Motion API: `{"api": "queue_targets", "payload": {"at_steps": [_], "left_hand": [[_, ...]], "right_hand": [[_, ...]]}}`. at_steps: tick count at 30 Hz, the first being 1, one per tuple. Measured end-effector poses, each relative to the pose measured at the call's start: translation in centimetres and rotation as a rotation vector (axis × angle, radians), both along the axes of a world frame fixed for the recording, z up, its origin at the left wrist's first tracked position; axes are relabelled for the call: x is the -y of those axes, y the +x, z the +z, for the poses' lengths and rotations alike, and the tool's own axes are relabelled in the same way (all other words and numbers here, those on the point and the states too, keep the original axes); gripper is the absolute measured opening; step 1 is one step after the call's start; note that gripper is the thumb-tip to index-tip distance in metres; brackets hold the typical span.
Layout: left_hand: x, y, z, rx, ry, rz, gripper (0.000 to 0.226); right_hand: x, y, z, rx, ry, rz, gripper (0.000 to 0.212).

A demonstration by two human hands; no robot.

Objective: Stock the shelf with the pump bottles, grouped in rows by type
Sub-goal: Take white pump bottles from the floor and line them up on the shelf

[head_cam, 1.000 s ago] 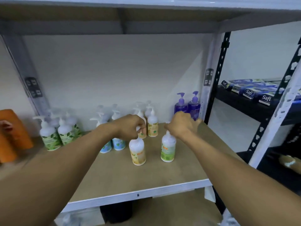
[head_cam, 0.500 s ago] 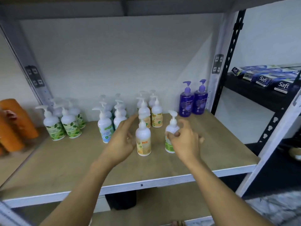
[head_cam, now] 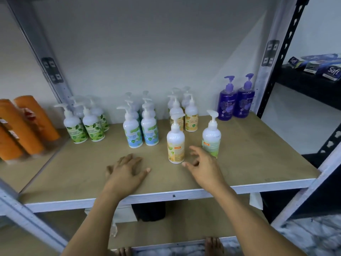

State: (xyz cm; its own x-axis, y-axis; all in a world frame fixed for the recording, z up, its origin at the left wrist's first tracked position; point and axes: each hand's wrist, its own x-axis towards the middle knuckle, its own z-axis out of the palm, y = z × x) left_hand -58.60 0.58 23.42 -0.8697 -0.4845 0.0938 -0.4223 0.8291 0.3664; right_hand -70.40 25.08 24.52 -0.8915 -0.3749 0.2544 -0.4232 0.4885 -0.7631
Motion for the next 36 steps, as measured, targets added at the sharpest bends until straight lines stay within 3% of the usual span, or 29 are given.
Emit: {"api": "queue_targets", "payload": {"at_steps": [5,12,21,29,36], "left_hand": [[0.8,-0.5,0.1,0.035,-0.003,0.014,0.075],[1.6,-1.0,0.4,0.089,-0.015,0.006,0.081],[2.8,-0.8,0.3,0.043,-0.031,0.006,0.073],[4.5,-0.7,0.6,-0.015,-0.078,0.028,0.063],[6.2,-1.2,0.3,0.050,-0.062,0.084,0.079]], "right_hand": [[1.6,-0.9,0.4,0.088,-0.045,0.086,0.081],[3.6,-1.9,0.4,0.088,-0.039,0.086,0.059],[3.3,-4.1,0.2,0.118,-0.073,-0.017,0.051],[2.6,-6.2,0.2,0.127,-0.066,-0.037,0.062],[3.3,-7.8,0.2,0.168,-0.064,0.052,0.066]]}}
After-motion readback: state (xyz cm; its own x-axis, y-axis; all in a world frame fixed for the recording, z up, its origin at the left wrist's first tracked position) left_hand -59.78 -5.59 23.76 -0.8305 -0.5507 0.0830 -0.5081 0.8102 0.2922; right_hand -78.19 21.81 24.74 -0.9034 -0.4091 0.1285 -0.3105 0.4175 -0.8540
